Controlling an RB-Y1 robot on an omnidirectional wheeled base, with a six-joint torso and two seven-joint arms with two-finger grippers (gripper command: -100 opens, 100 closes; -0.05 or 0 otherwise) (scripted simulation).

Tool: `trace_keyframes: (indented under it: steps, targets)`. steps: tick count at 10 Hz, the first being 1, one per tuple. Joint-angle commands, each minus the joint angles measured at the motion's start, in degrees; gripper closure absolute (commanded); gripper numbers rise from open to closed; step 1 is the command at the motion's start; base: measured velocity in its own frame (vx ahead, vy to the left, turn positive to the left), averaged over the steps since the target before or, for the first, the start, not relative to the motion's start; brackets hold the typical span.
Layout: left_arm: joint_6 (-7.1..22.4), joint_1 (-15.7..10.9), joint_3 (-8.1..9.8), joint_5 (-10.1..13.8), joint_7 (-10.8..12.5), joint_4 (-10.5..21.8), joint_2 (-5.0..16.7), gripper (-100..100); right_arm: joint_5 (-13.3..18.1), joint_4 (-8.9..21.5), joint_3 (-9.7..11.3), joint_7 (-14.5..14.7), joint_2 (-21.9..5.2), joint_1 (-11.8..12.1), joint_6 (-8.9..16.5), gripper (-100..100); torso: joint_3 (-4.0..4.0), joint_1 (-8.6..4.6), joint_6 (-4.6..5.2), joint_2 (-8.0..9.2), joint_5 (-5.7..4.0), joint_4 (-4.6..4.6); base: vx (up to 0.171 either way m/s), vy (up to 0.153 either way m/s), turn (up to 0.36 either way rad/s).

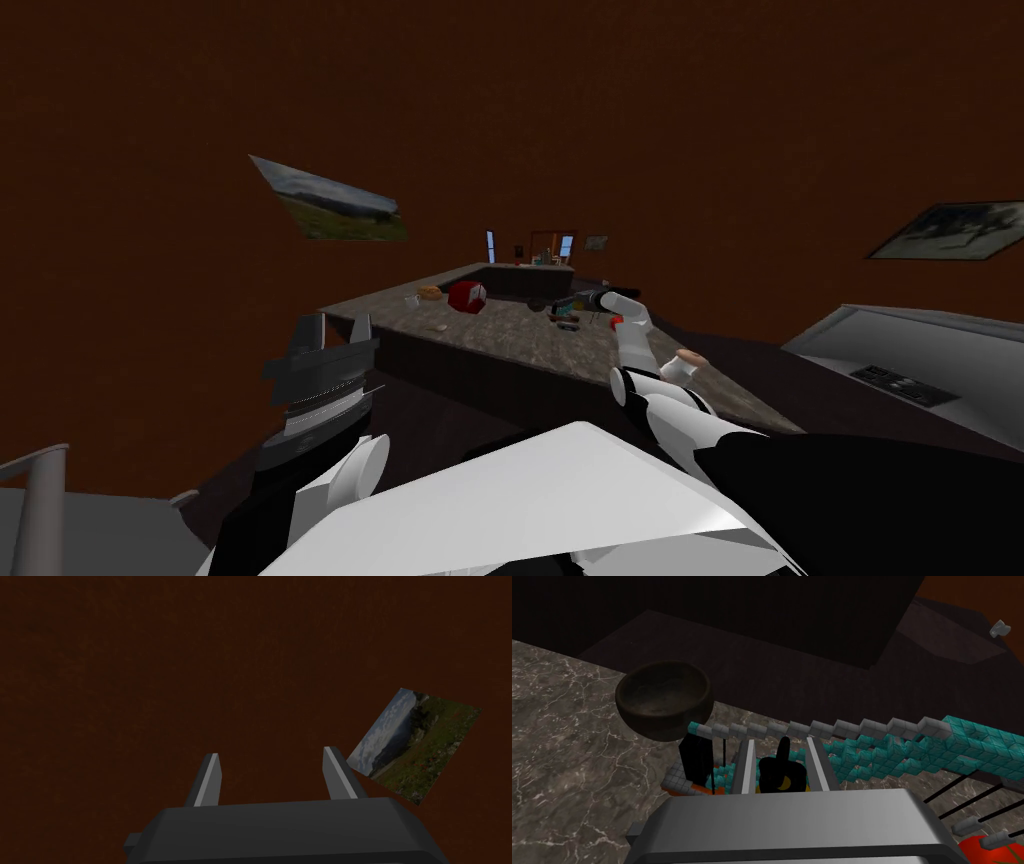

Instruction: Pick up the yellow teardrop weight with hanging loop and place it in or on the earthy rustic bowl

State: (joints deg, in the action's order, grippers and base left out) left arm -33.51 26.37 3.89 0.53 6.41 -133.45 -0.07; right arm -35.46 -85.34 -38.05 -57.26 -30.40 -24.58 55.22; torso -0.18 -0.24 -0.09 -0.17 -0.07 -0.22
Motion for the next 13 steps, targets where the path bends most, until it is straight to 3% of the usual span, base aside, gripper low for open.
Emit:
trace_keyframes:
  steps: [1,2,3,6,13]
  targets:
    - [0.0,0.0,0.0,0.0,0.0,0.0,0.0,0,0.1,0.1,-2.2,0.8,-0.8,0.5,-2.2,100,0.0,0.0,0.0,0.0,0.0,0.0,-0.087,-0.077,0.418]
    - [0.0,0.0,0.0,0.0,0.0,0.0,0.0,0,-0.4,0.8,-3.8,1.5,-1.7,0.8,-3.4,100,-0.02,-0.03,0.03,-0.01,-0.04,-0.03,-0.09,-0.073,0.379]
    - [0.0,0.0,0.0,0.0,0.0,0.0,0.0,0,-0.4,0.8,-3.8,1.5,-1.7,0.8,-3.4,100,-0.03,-0.05,0.04,-0.03,-0.05,-0.03,-0.049,-0.044,0.291]
    - [0.0,0.0,0.0,0.0,0.0,0.0,0.0,0,-2.0,3.5,-8.4,3.7,-4.3,1.9,-7.0,100,-0.17,0.03,-0.06,-0.27,-0.05,-0.08,-0.046,-0.047,0.437]
    - [0.0,0.0,0.02,0.0,0.0,0.0,0.0,0,-7.4,13.9,-17.4,8.8,-9.0,3.9,-14.6,100,-0.31,-0.48,-0.13,-0.52,-0.23,-0.13,-0.07,-0.097,0.44]
